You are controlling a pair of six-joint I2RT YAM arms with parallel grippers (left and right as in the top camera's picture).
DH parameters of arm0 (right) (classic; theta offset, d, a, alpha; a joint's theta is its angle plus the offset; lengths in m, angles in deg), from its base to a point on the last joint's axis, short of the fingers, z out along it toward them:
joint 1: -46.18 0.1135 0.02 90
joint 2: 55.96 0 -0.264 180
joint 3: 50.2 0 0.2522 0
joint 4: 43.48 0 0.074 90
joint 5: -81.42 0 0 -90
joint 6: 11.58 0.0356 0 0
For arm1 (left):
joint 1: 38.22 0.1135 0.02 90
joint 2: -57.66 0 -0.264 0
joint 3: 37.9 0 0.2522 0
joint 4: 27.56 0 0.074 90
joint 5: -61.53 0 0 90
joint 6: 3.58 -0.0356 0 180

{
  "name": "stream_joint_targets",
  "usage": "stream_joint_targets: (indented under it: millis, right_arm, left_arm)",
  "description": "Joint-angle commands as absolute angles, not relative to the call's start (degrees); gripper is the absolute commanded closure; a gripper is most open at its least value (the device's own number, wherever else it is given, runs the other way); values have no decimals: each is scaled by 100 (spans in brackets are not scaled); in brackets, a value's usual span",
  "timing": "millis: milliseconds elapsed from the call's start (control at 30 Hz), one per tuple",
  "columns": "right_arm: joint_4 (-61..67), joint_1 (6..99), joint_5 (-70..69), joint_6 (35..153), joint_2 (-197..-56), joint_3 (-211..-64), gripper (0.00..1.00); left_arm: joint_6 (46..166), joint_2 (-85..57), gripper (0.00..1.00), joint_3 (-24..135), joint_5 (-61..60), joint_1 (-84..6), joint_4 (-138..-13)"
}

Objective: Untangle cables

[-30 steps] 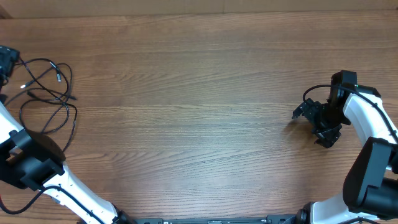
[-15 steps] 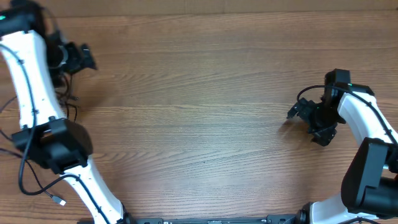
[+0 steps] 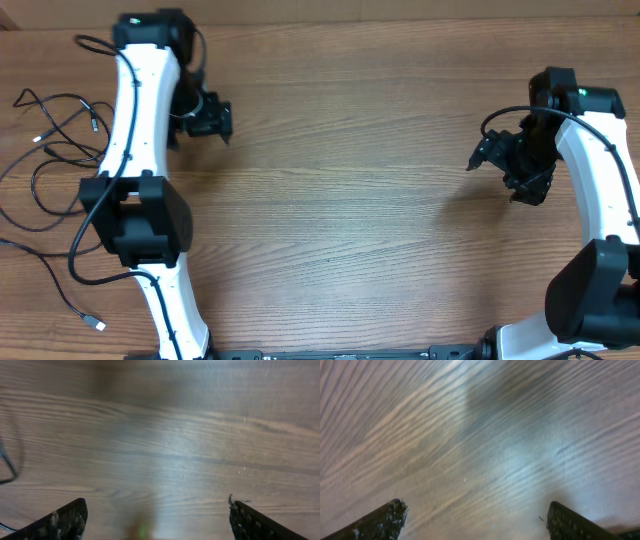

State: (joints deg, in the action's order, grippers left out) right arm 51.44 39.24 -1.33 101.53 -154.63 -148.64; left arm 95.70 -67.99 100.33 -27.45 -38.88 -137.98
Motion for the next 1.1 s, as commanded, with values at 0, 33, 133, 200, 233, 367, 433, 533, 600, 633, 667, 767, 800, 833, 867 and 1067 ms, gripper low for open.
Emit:
stream_joint_targets:
  millis: [0,33,133,200,233,367,433,533,600,633,667,767,800,833,867,1067]
  right_arm:
    - [5326,4176,-148,10062,-15109,-15245,12]
    - [5372,4250,-148,10062,-15015,-15304,12]
    - [5415,4504,-153,10064,-14631,-15382,11]
    - [5422,4678,-153,10088,-14314,-15382,11]
    - [5422,4733,-148,10090,-14198,-15382,11]
    - [5363,4853,-151,10105,-13619,-15382,0]
    - [5343,4853,-153,10103,-13435,-15382,0]
    - [5339,4853,-153,10101,-13269,-15382,0]
    - [5356,4853,-151,10101,-13262,-15382,0]
    - [5356,4853,-151,10101,-13265,-15380,0]
    - [5354,4853,-151,10101,-13269,-15380,0]
    - [5343,4853,-151,10101,-13269,-15380,0]
    - [5332,4853,-151,10103,-13269,-15380,0]
    - [5328,4853,-151,10103,-13269,-15380,0]
    - [5330,4853,-151,10101,-13269,-15380,0]
    - [5330,4853,-148,10103,-13269,-15380,0]
  left_arm:
    - [9955,-6565,11,9676,-2876,-4262,-13815]
    - [10023,-6500,13,9622,-2881,-4369,-13815]
    - [10342,-6137,13,9508,-3064,-4828,-13813]
    - [10558,-5804,13,9482,-3364,-5195,-13815]
    - [10580,-5667,12,9482,-3499,-5362,-13813]
    - [10632,-5120,4,9484,-3858,-6129,-13813]
    - [10615,-5013,0,9482,-3853,-6439,-13813]
    - [10617,-4996,0,9484,-3781,-6802,-13813]
    - [10615,-5002,0,9484,-3786,-6994,-13813]
    - [10615,-5002,0,9484,-3786,-7093,-13813]
    - [10615,-5002,0,9482,-3786,-7176,-13813]
    - [10615,-5002,0,9482,-3786,-7329,-13813]
    - [10615,-5002,0,9482,-3786,-7359,-13813]
    - [10615,-5002,0,9484,-3786,-7383,-13811]
    - [10615,-5002,0,9484,-3786,-7388,-13811]
    - [10615,-5002,0,9482,-3786,-7388,-13811]
